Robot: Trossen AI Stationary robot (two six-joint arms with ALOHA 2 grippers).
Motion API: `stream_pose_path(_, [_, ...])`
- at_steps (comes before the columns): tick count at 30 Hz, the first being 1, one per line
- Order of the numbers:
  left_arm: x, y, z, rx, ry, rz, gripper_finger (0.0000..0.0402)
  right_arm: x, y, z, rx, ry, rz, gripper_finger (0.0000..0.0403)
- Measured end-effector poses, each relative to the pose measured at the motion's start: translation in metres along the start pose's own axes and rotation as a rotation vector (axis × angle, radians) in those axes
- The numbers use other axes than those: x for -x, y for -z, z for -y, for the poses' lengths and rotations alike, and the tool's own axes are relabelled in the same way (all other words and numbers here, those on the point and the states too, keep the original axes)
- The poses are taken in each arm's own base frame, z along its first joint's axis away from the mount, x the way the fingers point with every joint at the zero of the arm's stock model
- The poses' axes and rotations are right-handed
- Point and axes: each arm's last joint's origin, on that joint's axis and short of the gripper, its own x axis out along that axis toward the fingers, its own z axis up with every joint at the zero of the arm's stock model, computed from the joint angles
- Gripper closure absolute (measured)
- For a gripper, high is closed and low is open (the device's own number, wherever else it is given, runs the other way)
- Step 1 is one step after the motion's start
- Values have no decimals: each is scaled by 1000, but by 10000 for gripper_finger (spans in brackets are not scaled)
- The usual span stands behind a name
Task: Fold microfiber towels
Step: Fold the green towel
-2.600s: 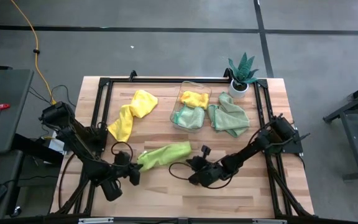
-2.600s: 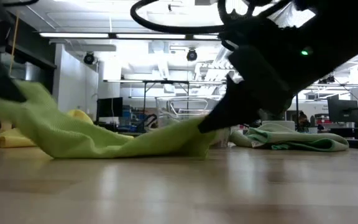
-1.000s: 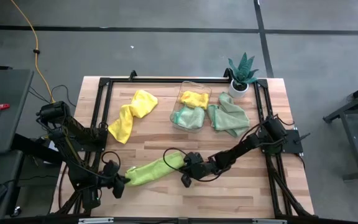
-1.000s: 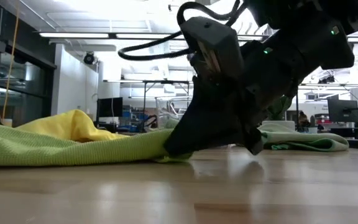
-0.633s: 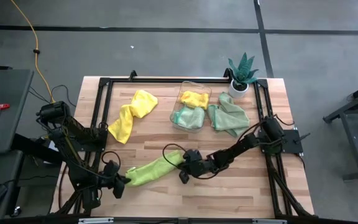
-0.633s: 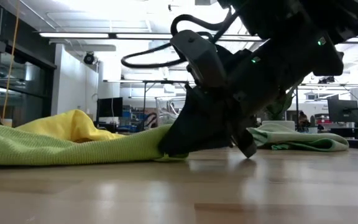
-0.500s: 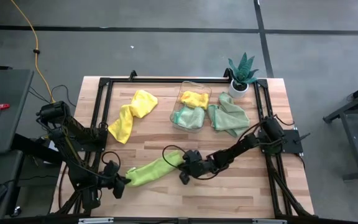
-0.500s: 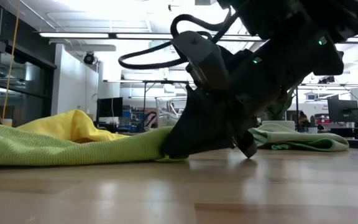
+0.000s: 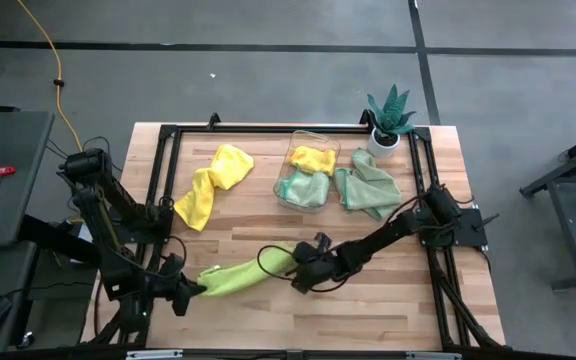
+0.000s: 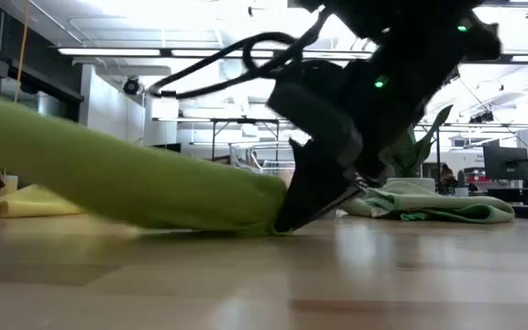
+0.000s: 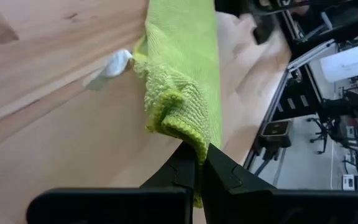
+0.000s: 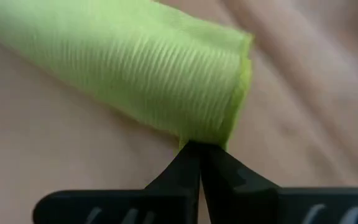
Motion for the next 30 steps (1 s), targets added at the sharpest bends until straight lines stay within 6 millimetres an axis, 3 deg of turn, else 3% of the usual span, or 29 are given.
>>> stream_pose_path(9, [3, -1, 2, -57, 9, -20, 402, 11, -20, 14, 275, 303, -103, 403])
stream_pose_path(17, [3, 0, 1, -150, -2, -41, 402, 17, -11, 22, 353, 386, -194, 403])
stream_pose_path(27, [2, 1, 1, -192, -24, -86, 402, 21, -14, 5, 382, 164, -210, 403])
stream_pose_path(30, [3, 2, 0, -193, -20, -100, 402, 29, -21, 9, 358, 90, -222, 403])
